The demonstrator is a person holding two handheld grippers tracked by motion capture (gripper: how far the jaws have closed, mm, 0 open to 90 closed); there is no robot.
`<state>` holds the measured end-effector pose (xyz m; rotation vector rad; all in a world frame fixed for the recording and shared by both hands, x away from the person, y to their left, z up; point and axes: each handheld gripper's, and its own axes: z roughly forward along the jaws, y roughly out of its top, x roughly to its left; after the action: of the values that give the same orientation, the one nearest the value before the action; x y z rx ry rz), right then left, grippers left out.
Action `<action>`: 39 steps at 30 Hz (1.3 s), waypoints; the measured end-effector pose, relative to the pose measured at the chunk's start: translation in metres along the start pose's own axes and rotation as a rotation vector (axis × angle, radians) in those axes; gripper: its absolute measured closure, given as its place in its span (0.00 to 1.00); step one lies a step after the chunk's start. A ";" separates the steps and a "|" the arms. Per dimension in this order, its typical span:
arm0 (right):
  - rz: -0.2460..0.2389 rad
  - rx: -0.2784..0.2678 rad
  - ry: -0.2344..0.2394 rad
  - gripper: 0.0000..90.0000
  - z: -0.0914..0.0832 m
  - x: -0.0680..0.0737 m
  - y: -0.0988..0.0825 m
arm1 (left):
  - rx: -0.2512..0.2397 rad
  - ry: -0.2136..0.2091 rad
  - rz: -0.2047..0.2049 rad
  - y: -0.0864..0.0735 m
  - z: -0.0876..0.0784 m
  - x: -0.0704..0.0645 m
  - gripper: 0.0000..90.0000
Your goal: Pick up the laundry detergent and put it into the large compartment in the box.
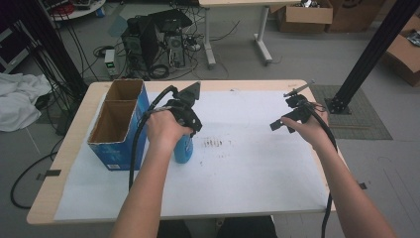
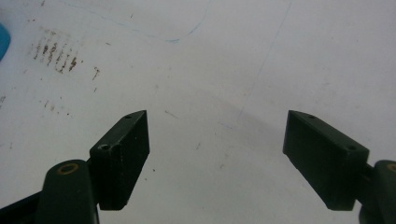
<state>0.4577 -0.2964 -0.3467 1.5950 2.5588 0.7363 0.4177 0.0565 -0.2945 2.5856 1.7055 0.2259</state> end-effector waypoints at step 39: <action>0.002 -0.005 0.006 0.26 -0.001 -0.002 0.000 | 0.023 -0.027 -0.009 -0.001 -0.011 0.007 0.42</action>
<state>0.4580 -0.2984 -0.3466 1.5964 2.5573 0.7482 0.4180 0.0629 -0.2831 2.5843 1.7199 0.1710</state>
